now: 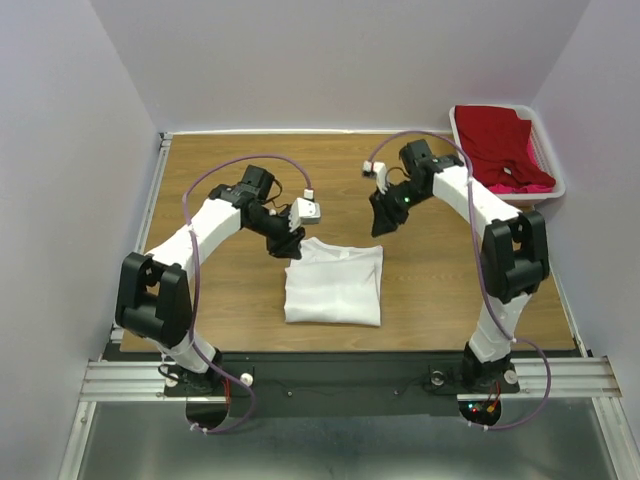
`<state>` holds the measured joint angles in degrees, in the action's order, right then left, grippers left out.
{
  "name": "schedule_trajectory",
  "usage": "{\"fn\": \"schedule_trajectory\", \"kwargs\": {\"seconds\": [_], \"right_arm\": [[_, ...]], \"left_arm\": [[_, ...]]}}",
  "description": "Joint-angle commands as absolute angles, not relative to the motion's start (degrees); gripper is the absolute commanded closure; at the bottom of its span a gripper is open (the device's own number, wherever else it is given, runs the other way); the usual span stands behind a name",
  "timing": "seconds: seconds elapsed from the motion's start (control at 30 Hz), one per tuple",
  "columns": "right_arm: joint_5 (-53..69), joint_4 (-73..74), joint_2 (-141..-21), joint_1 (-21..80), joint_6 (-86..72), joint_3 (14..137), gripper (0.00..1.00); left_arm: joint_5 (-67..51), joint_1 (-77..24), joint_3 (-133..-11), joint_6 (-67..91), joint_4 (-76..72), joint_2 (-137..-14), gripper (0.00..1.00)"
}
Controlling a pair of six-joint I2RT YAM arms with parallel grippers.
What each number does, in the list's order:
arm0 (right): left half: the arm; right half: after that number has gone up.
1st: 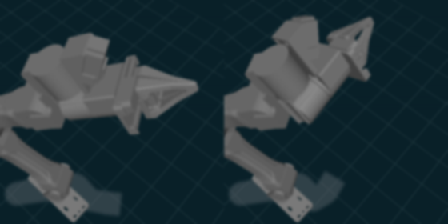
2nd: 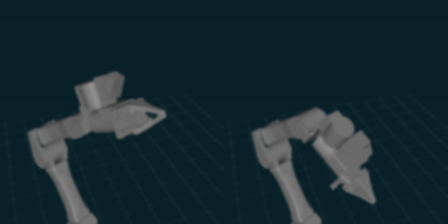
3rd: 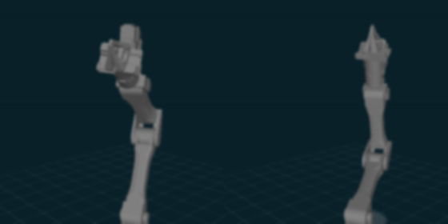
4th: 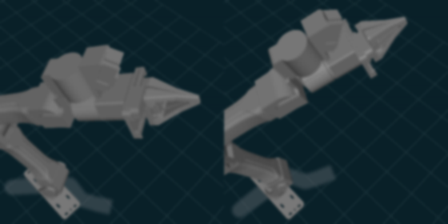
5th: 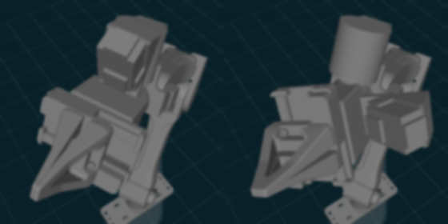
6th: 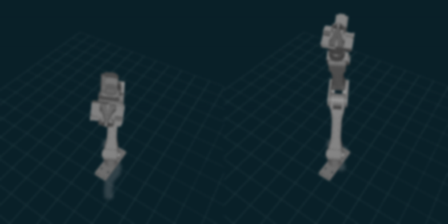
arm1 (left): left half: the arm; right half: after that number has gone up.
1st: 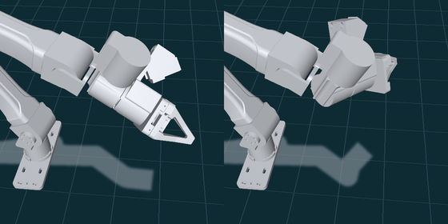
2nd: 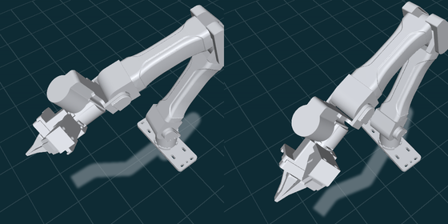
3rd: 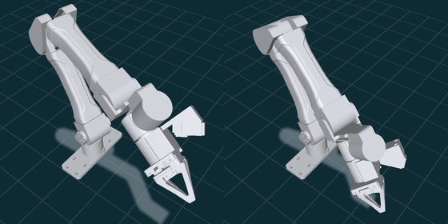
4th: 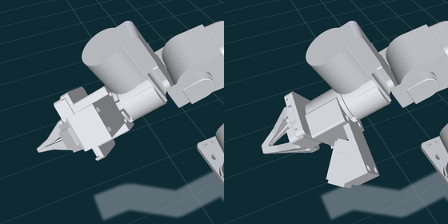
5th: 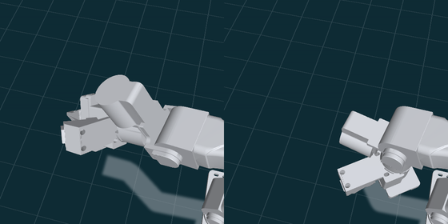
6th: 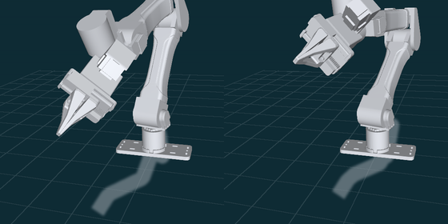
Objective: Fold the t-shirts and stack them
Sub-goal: Fold the tshirt
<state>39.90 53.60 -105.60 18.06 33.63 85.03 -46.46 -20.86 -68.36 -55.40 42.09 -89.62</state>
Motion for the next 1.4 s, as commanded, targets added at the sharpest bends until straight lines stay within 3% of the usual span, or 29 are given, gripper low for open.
{"fn": "schedule_trajectory", "kwargs": {"seconds": [0.0, 0.17, 0.23, 0.67, 0.93, 1.0, 1.03, 1.1, 1.37], "right_arm": [[49.4, 51.6, -112.0, 18.3, 24.8, 95.2, 0.59], [51.5, 49.2, -121.2, 19.2, 19.9, 101.5, 0.63], [50.7, 47.9, -122.3, 19.6, 18.8, 102.0, 0.63], [47.5, 43.9, -127.8, 24.1, 17.6, 100.9, 0.61], [46.5, 43.2, -131.0, 25.9, 17.8, 100.4, 0.61], [46.1, 43.2, -131.3, 26.4, 17.9, 99.9, 0.62], [45.8, 43.1, -131.7, 26.7, 17.9, 99.8, 0.62], [45.4, 43.0, -132.0, 27.0, 18.2, 99.4, 0.64], [45.3, 42.9, -132.9, 27.2, 19.0, 98.4, 0.69]], "left_arm": [[-45.5, -25.8, -72.2, -52.1, 36.9, -90.2, 0.57], [-39.7, -31.9, -73.1, -51.2, 31.9, -94.7, 0.57], [-39.5, -32.7, -73.9, -51.3, 31.6, -97.7, 0.52], [-38.1, -35.1, -75.8, -52.0, 31.2, -106.5, 0.51], [-39.4, -36.2, -76.5, -53.3, 32.9, -107.8, 0.67], [-39.3, -36.4, -76.7, -53.6, 33.2, -107.9, 0.79], [-39.3, -36.4, -76.8, -53.6, 33.3, -107.8, 0.91], [-39.3, -36.4, -77.4, -53.8, 33.7, -107.2, 0.99], [-35.9, -37.4, -81.9, -55.0, 35.5, -103.2, 1.00]]}}
